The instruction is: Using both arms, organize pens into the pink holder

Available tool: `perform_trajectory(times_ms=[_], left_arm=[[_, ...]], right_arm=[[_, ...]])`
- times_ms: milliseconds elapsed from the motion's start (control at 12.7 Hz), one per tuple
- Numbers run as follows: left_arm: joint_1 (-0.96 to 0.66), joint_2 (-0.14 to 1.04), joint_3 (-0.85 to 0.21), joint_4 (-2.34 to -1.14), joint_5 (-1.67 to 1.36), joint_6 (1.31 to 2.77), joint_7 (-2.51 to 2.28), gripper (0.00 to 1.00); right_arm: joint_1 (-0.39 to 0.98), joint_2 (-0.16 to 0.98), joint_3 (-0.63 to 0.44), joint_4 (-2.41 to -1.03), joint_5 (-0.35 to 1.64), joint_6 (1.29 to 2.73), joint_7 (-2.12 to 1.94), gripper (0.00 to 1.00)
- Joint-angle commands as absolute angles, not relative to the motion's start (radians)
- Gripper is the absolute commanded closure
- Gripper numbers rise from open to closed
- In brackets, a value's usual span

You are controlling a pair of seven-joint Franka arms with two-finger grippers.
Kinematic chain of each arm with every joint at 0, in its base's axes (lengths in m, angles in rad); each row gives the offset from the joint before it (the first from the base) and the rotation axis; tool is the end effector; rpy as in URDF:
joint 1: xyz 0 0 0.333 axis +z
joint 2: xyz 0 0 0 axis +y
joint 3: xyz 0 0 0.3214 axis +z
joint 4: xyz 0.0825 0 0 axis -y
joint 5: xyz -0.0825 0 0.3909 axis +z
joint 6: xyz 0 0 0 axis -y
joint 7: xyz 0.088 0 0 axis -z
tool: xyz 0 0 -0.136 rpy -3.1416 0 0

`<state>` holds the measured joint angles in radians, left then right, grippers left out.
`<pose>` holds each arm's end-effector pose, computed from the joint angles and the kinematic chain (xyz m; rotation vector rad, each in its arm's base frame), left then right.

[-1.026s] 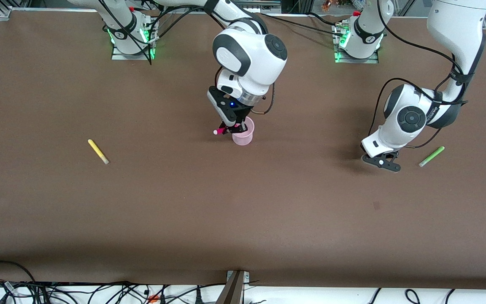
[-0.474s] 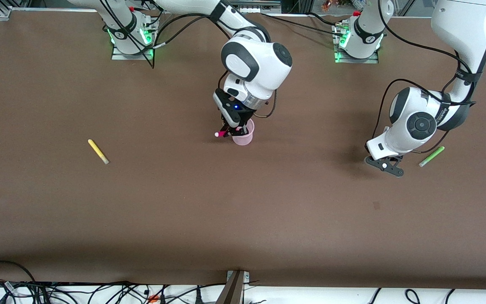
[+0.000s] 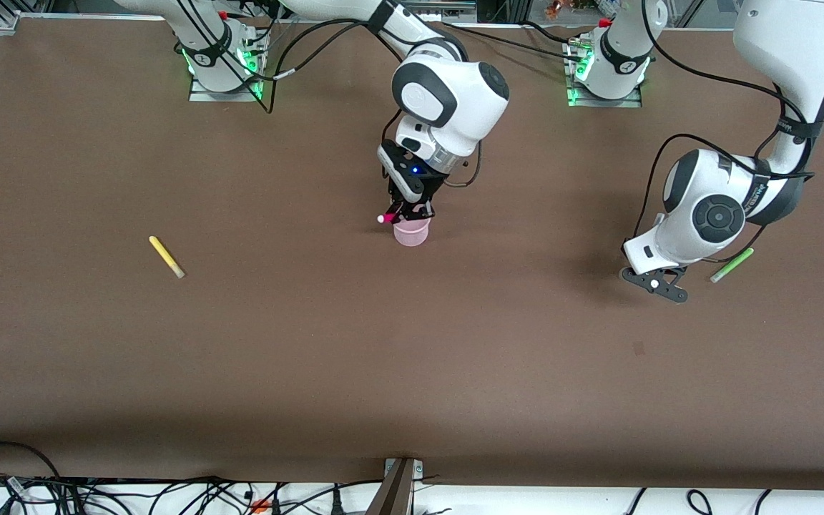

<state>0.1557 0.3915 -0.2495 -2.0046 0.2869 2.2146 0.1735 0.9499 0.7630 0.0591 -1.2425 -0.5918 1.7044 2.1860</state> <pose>0.5883 -0.0389 0.2247 -2.9435 0.6716 0.2505 0.4511 0.5696 0.2794 2.4155 -1.3450 0.7618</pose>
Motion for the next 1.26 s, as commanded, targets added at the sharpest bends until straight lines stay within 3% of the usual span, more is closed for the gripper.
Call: perform_trajectory(times_ms=[0, 237, 474, 553, 711, 789, 868, 1184], left_arm=[[0.155, 0.400, -0.282, -1.867, 0.227, 2.036, 0.212, 1.00], [0.158, 0.400, -0.284, -1.728, 0.125, 1.857, 0.268, 1.00], [0.169, 0.394, -0.282, -1.700, -0.072, 1.799, 0.351, 1.00], [0.170, 0.394, -0.282, -1.698, -0.110, 1.801, 0.397, 1.00], [0.190, 0.394, -0.281, -1.698, -0.242, 1.804, 0.504, 1.00], [0.192, 0.396, -0.281, -1.698, -0.291, 1.810, 0.567, 1.00], [0.199, 0.397, -0.281, -1.698, -0.326, 1.813, 0.607, 1.00], [0.215, 0.400, -0.281, -1.698, -0.460, 1.809, 0.762, 1.00]], right_arm=[[0.973, 0.782, 0.046, -1.221, -0.615, 1.666, 2.204, 1.00], [0.977, 0.793, 0.046, -1.226, -0.626, 1.664, 2.203, 1.00], [0.979, 0.802, 0.046, -1.229, -0.627, 1.660, 2.203, 0.98], [0.979, 0.801, 0.046, -1.229, -0.627, 1.660, 2.203, 0.84], [0.979, 0.799, 0.045, -1.226, -0.630, 1.643, 2.198, 0.22], [0.977, 0.793, 0.044, -1.223, -0.641, 1.626, 2.186, 0.17], [0.977, 0.785, 0.043, -1.215, -0.643, 1.602, 2.181, 0.01], [0.910, 0.662, 0.040, -1.213, -0.583, 1.528, 1.914, 0.00]])
